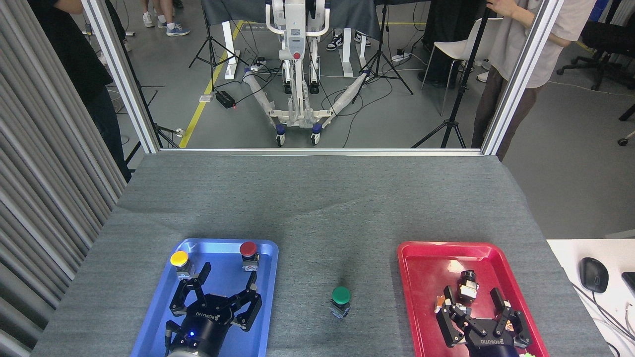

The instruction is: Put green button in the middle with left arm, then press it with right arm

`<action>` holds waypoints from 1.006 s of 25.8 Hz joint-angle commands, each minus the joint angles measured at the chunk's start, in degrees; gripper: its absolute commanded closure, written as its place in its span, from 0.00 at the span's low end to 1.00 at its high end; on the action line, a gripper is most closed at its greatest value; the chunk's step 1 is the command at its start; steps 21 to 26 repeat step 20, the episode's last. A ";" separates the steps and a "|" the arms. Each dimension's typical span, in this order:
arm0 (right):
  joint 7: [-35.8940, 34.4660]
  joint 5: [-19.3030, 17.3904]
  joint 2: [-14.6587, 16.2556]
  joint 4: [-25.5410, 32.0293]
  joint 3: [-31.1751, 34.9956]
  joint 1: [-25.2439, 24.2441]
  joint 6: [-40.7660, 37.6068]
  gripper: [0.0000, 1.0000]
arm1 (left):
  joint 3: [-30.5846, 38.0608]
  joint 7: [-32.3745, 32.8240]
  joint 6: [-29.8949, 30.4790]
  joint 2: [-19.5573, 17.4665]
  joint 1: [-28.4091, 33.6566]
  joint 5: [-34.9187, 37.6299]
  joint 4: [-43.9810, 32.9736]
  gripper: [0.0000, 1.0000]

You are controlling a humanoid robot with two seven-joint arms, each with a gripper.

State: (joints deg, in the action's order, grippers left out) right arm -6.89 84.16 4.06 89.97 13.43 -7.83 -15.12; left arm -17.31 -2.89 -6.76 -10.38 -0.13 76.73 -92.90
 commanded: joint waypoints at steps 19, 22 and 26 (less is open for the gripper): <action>0.56 0.03 0.69 0.03 -0.07 -0.43 3.26 0.00 | 0.26 0.08 2.19 0.10 0.66 -1.76 0.26 0.00; 0.56 0.03 0.69 0.03 -0.07 -0.43 3.26 0.00 | 0.53 0.08 2.28 0.10 0.66 -2.11 0.26 0.00; 0.56 0.03 0.69 0.03 -0.07 -0.43 3.26 0.00 | 0.53 0.08 2.28 0.10 0.66 -2.11 0.26 0.00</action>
